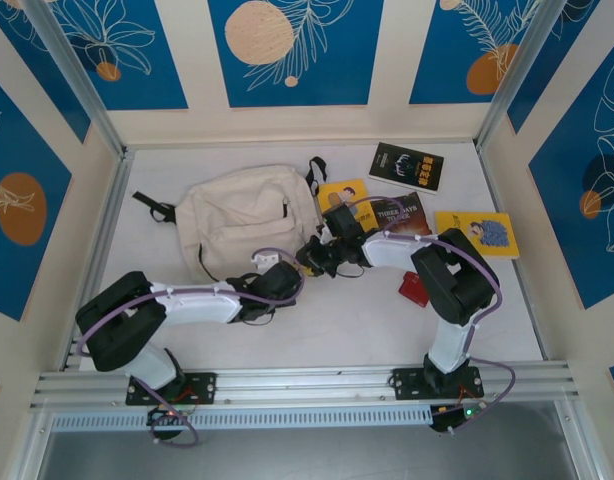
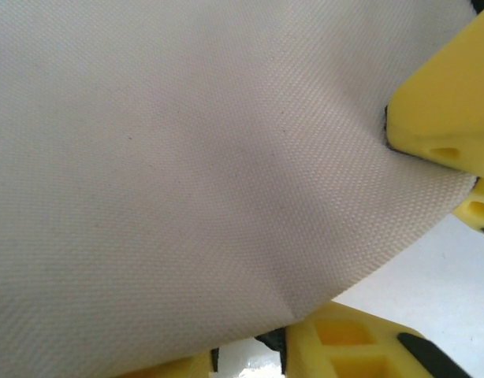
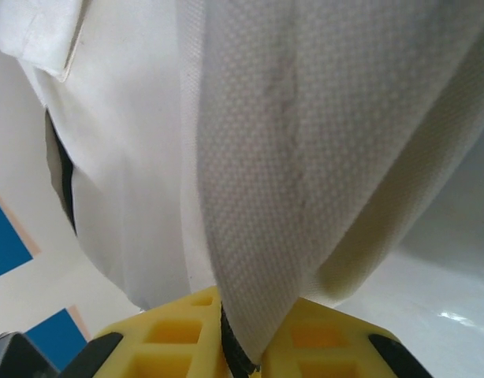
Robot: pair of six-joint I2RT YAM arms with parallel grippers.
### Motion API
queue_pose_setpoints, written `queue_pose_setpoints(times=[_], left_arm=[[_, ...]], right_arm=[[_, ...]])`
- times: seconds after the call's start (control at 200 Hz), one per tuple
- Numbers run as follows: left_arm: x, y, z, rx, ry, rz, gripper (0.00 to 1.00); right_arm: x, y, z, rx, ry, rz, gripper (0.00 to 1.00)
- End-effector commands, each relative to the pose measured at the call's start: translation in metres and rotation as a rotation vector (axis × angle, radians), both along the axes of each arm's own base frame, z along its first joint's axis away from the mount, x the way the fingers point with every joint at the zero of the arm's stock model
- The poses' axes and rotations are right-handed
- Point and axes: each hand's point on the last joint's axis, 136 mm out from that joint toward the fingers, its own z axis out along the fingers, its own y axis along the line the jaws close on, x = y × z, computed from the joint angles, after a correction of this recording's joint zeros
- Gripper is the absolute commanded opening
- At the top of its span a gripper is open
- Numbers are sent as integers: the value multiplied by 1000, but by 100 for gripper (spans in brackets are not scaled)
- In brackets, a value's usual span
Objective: Pack the student bag
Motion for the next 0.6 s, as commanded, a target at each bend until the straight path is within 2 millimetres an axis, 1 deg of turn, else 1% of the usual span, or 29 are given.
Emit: queue_pose_setpoints(times=[0.0, 0.12, 0.335, 0.45, 0.545, 0.595], left_arm=[[7, 9, -1, 10, -36, 41, 30], [7, 14, 0, -1, -51, 63, 30], [10, 22, 1, 3, -73, 103, 33], [12, 24, 4, -11, -89, 134, 34], [14, 32, 9, 1, -109, 165, 27], [13, 37, 11, 6, -116, 174, 21]], right_arm=[[1, 21, 22, 104, -12, 42, 17], [1, 28, 28, 129, -9, 49, 16], [-3, 36, 30, 149, 15, 54, 16], [-4, 37, 27, 141, 22, 50, 17], [-4, 35, 22, 122, 28, 40, 17], [-4, 33, 19, 104, 29, 34, 17]])
